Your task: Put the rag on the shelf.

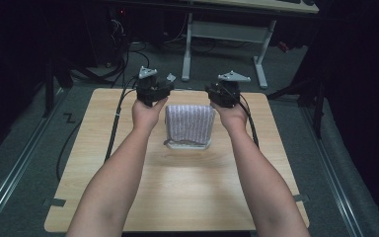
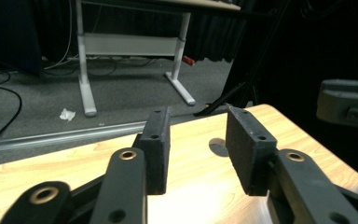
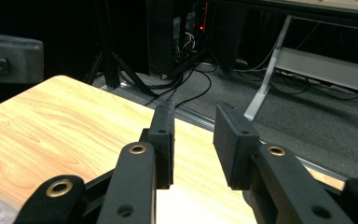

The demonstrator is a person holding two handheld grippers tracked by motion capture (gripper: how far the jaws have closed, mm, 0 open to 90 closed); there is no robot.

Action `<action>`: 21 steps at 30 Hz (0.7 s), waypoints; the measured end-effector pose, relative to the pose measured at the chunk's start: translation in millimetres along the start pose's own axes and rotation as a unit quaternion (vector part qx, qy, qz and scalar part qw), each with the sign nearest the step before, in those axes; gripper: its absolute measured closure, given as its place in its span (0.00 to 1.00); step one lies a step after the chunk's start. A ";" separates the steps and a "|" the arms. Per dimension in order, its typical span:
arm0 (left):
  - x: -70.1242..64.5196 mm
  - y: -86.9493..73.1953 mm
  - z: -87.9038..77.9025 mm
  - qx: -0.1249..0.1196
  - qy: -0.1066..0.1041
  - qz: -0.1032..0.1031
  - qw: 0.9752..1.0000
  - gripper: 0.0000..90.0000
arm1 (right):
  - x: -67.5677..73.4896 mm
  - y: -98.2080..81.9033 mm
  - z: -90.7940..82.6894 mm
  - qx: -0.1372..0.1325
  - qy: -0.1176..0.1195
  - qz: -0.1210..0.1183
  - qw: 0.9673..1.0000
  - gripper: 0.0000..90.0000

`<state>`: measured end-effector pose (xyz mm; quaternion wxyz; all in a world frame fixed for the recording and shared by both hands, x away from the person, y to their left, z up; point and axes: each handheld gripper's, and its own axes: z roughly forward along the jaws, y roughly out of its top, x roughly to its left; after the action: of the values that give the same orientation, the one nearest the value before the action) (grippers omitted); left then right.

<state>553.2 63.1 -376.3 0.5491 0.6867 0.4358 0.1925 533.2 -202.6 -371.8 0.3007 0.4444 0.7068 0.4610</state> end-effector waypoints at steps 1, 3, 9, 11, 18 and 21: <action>-1.1 1.4 -2.6 -0.002 0.000 0.003 1.000 0.66 | 0.6 -0.1 -1.2 -0.002 0.000 -0.001 1.000 0.77; -1.6 1.8 -4.0 0.000 -0.001 0.006 1.000 0.65 | 1.3 0.0 -2.4 -0.002 0.001 -0.002 1.000 0.76; -5.6 3.3 -15.5 0.000 0.002 0.019 1.000 0.63 | 5.0 1.1 -10.3 -0.004 0.001 -0.009 1.000 0.75; -6.7 4.4 -21.5 -0.007 0.000 0.018 1.000 0.63 | 6.1 2.6 -15.1 -0.009 0.000 -0.011 1.000 0.75; -10.2 -0.9 -40.1 -0.005 0.012 0.034 0.999 0.61 | 10.0 4.6 -32.7 -0.021 0.003 -0.016 1.000 0.72; -10.6 -4.8 -49.7 -0.007 0.011 0.039 0.999 0.61 | 11.0 1.9 -40.5 -0.024 0.004 -0.017 1.000 0.71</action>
<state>508.7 83.7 -362.4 0.5407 0.6972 0.4138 0.2244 495.3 -207.9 -354.2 0.3164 0.4237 0.7037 0.4746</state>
